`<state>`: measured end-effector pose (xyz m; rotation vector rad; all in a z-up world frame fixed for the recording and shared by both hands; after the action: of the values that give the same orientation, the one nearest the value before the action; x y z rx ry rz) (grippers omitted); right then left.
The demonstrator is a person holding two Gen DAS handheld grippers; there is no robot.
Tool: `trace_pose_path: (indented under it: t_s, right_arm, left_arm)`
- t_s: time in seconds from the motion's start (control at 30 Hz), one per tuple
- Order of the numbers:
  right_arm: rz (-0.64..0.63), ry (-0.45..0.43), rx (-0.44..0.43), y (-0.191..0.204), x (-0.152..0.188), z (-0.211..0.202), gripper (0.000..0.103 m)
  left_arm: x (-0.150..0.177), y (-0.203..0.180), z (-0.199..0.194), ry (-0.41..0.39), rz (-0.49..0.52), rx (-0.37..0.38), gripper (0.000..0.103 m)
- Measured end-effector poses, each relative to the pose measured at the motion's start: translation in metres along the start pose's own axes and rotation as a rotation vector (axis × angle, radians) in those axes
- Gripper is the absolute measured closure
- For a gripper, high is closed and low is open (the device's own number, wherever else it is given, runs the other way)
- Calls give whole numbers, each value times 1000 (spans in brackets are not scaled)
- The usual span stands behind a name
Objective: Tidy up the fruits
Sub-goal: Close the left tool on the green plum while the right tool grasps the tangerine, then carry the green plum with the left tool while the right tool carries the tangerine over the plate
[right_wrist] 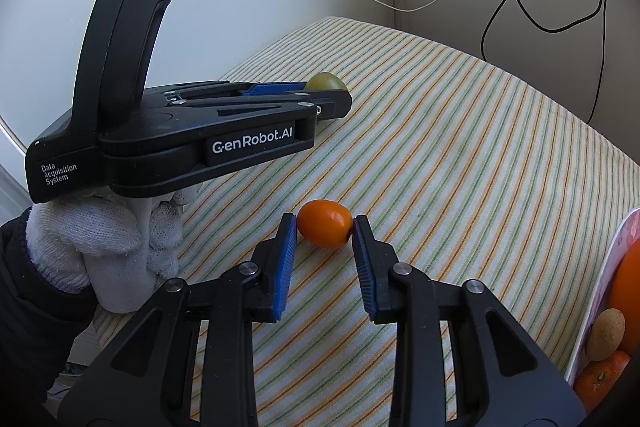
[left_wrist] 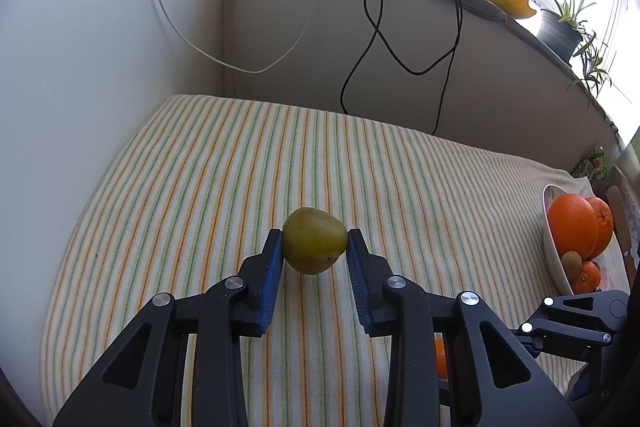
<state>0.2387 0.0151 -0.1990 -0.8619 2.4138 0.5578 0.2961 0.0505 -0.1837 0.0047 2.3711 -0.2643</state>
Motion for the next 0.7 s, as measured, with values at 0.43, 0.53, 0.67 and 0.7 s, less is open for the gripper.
trace_pose_path:
  t_s: [0.43, 0.53, 0.67, 0.7]
  right_arm:
    - [-12, -41, 1, 2, 8, -35, 73]
    - [-11, -62, 3, 1, 9, -50, 73]
    - [-7, -87, 6, -2, 14, -70, 73]
    - [-7, -93, 9, -2, 15, -75, 73]
  left_arm:
    - [-2, -22, -33, -44, 35, 27, 73]
    - [-2, -33, -43, -58, 53, 38, 73]
    - [-1, -47, -55, -73, 69, 57, 73]
    - [-1, -51, -57, -75, 74, 62, 73]
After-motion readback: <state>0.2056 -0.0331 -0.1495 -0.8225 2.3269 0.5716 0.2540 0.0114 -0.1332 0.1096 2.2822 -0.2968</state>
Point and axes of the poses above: each gripper's, at about its wrist camera, not at the fingertips, and z roughly the way its jaws point, y to its left, x to its underside, the point moved 10 cm from there along z, roughly the way its jaws point, and after that the axes turned 1 degree about -z, right-handed, at the moved point
